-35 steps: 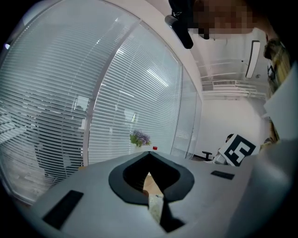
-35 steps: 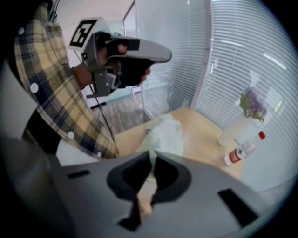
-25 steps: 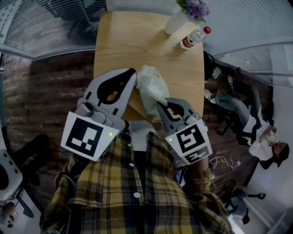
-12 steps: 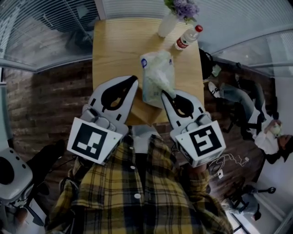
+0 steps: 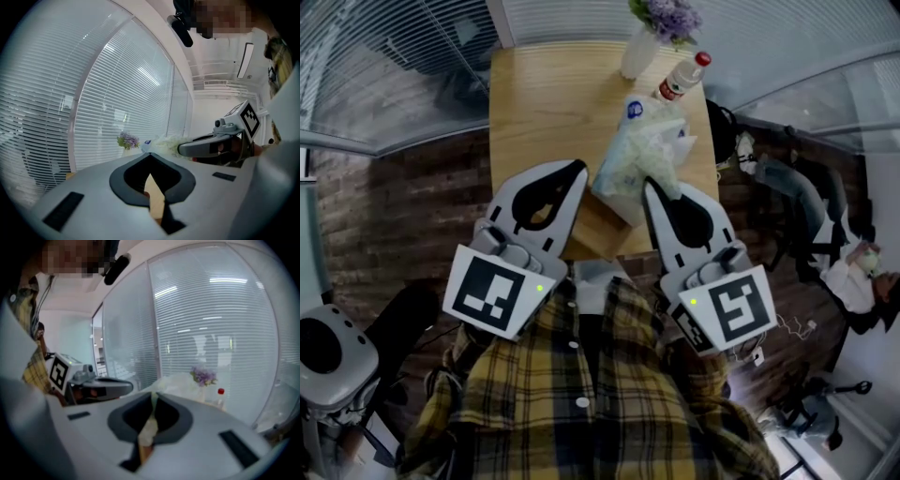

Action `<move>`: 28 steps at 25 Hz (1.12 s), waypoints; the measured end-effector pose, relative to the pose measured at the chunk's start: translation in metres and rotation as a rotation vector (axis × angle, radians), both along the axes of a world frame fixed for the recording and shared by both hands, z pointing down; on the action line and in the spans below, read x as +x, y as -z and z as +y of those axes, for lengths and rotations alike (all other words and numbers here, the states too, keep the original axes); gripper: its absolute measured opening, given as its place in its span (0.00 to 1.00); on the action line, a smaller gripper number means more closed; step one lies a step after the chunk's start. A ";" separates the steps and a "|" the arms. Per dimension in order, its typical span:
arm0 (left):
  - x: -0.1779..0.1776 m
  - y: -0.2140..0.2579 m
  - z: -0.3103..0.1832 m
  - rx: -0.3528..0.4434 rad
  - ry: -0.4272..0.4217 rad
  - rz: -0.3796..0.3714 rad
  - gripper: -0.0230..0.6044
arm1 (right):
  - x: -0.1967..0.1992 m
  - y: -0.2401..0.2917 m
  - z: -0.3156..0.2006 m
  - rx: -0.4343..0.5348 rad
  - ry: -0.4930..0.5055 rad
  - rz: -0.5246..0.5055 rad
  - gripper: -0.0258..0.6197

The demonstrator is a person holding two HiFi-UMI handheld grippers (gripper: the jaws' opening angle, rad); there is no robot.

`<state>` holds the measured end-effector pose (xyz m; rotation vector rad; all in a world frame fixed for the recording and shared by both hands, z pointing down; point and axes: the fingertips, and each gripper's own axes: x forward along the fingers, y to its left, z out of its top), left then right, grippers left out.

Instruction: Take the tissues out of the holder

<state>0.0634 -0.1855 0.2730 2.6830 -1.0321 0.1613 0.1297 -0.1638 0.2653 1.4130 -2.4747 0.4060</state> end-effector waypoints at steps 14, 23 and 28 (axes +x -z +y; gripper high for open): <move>0.005 0.002 0.006 0.003 -0.016 0.002 0.05 | 0.005 0.003 0.004 0.012 -0.036 -0.037 0.06; 0.009 0.002 0.006 0.004 -0.024 -0.002 0.05 | 0.005 0.001 0.004 -0.002 -0.033 -0.038 0.06; 0.010 0.003 0.007 0.005 -0.027 -0.002 0.05 | 0.005 0.001 0.004 -0.002 -0.028 -0.038 0.06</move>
